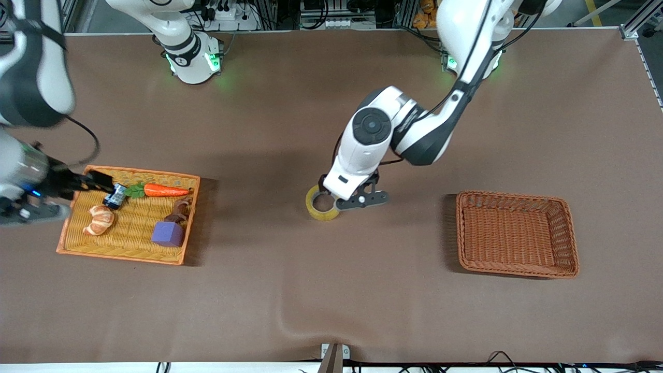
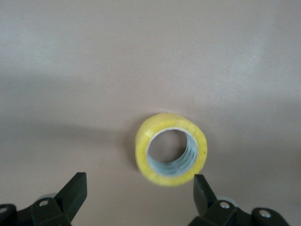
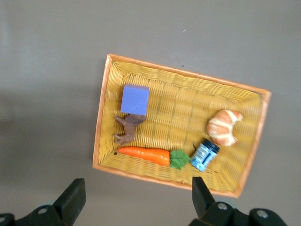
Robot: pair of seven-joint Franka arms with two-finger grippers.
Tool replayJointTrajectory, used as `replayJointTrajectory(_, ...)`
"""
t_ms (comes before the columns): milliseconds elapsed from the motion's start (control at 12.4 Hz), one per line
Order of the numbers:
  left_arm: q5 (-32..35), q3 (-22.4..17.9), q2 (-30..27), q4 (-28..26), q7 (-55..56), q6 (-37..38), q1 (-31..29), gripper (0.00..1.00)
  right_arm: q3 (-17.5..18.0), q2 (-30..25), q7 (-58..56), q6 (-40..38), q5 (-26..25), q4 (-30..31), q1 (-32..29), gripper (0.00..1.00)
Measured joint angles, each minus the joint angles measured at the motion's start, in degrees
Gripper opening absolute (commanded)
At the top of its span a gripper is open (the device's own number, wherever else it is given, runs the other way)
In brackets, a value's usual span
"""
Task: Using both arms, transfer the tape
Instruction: 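Carry the tape roll with the left gripper over the wicker basket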
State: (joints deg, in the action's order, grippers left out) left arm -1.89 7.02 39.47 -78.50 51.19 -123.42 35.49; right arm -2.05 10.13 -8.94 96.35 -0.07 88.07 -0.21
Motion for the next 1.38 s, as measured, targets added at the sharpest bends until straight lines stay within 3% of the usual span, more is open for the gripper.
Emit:
replayJointTrajectory(243, 0.0, -1.2, 5.1, 0.4, 3.8, -5.3, 2.0, 1.00, 0.0, -5.8, 0.6, -3.3, 0.0, 0.6, -1.6, 1.00)
replayJointTrajectory(485, 0.6, -4.3, 8.3, 0.5, 5.8, -5.8, 6.4, 1.00, 0.0, -9.2, 2.4, -5.5, 0.0, 1.2, -3.6, 1.00)
replayJointTrajectory(566, 1.2, -4.4, 9.0, 0.5, 5.8, -5.8, 6.7, 0.83, 0.1, -10.1, 4.6, -7.0, 0.0, 1.2, -3.6, 1.00)
replayJointTrajectory(647, 1.8, -4.4, 9.5, 0.5, 5.8, -5.8, 6.8, 0.32, 0.3, -10.9, 6.3, -8.3, 0.0, 1.2, -3.6, 1.00)
replayJointTrajectory(728, 2.7, -4.5, 10.1, 0.5, 5.8, -5.8, 6.7, 0.04, 0.7, -11.5, 7.2, -8.9, 0.0, 1.2, -3.6, 1.00)
replayJointTrajectory(1051, 9.8, -4.5, 11.7, 0.5, 5.7, -5.9, 7.3, 0.00, 1.3, -11.8, 7.8, -8.9, 0.0, 1.2, -3.5, 1.00)
replayJointTrajectory(1375, 10.2, -5.1, 11.4, 2.0, 2.7, -6.0, 5.8, 0.00, 0.9, -11.8, 7.8, -9.0, 0.0, 1.4, -3.6, 1.00)
